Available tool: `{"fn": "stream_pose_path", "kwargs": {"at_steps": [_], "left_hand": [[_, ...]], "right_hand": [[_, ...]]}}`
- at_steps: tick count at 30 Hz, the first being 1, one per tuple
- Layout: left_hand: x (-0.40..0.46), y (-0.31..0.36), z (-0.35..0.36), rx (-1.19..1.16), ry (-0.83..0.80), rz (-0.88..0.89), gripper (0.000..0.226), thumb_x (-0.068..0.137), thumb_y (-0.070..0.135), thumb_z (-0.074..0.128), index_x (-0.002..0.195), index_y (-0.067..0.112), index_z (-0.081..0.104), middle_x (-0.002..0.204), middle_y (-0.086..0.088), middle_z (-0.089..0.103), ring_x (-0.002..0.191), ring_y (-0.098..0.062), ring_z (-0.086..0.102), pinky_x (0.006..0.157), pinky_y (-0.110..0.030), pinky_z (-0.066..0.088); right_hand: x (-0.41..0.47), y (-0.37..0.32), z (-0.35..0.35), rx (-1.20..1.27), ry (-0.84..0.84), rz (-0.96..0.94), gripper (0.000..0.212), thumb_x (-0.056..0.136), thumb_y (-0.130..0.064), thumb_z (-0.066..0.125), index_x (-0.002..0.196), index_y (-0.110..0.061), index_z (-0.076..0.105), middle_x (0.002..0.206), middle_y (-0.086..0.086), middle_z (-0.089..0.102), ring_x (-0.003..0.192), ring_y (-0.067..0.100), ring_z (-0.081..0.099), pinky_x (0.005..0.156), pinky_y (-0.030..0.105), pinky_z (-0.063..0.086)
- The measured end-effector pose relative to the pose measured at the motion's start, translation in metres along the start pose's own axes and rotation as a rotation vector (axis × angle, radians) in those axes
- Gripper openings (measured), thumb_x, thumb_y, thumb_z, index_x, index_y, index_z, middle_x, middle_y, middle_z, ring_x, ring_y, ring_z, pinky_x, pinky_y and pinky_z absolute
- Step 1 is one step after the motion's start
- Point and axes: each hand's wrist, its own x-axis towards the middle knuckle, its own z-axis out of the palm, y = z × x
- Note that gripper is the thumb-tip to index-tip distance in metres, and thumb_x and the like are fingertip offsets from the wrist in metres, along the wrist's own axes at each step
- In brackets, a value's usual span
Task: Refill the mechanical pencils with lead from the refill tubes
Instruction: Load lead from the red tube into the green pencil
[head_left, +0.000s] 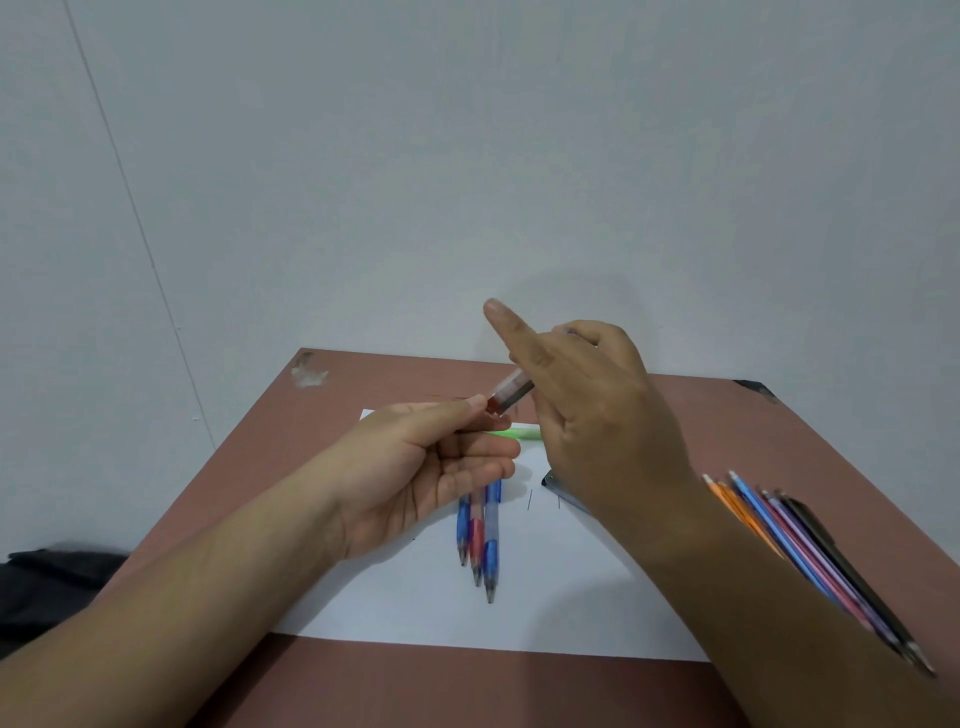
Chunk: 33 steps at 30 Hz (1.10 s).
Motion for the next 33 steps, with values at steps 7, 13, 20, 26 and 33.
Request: {"fn": "stream_pose_path", "kwargs": {"at_steps": [7, 13, 20, 26, 33], "left_hand": [[0.003, -0.001, -0.001, -0.034, 0.019, 0.022, 0.042, 0.091, 0.024, 0.066, 0.118, -0.009, 0.067, 0.101, -0.027, 0.073, 0.077, -0.027, 0.075, 0.073, -0.029, 0.063], [0.004, -0.001, -0.001, -0.052, 0.032, 0.026, 0.043, 0.092, 0.032, 0.064, 0.109, -0.008, 0.070, 0.102, -0.029, 0.072, 0.077, -0.029, 0.076, 0.068, -0.029, 0.064], [0.002, 0.002, -0.002, -0.019, 0.012, -0.022, 0.069, 0.096, 0.056, 0.048, 0.115, -0.008, 0.067, 0.111, -0.030, 0.070, 0.091, -0.032, 0.075, 0.081, -0.031, 0.061], [0.003, 0.004, -0.003, -0.063, -0.020, -0.034, 0.081, 0.092, 0.064, 0.048, 0.120, -0.010, 0.065, 0.113, -0.031, 0.069, 0.093, -0.034, 0.075, 0.086, -0.034, 0.059], [0.000, 0.005, -0.003, -0.060, -0.036, -0.039, 0.080, 0.094, 0.064, 0.044, 0.116, -0.009, 0.069, 0.117, -0.031, 0.068, 0.102, -0.038, 0.072, 0.089, -0.037, 0.056]], "right_hand": [[-0.002, 0.005, 0.002, -0.028, -0.044, 0.005, 0.066, 0.087, 0.009, 0.067, 0.147, -0.018, 0.054, 0.104, -0.007, 0.068, 0.098, 0.025, 0.052, 0.082, 0.032, 0.052], [-0.001, 0.002, 0.001, 0.015, -0.030, 0.061, 0.072, 0.087, 0.009, 0.065, 0.150, -0.021, 0.049, 0.102, -0.005, 0.068, 0.096, 0.026, 0.053, 0.074, 0.037, 0.056], [-0.002, 0.009, -0.003, 0.000, -0.060, 0.074, 0.063, 0.090, 0.003, 0.059, 0.149, -0.020, 0.051, 0.107, -0.004, 0.068, 0.100, 0.026, 0.055, 0.090, 0.033, 0.051], [-0.004, 0.011, -0.001, 0.040, -0.055, 0.110, 0.048, 0.085, 0.006, 0.072, 0.126, -0.019, 0.072, 0.112, -0.003, 0.069, 0.105, 0.026, 0.055, 0.083, 0.036, 0.055], [0.000, 0.007, -0.011, 0.034, -0.086, 0.171, 0.076, 0.091, 0.002, 0.063, 0.157, -0.026, 0.037, 0.104, -0.007, 0.066, 0.101, 0.021, 0.053, 0.080, 0.030, 0.055]]}}
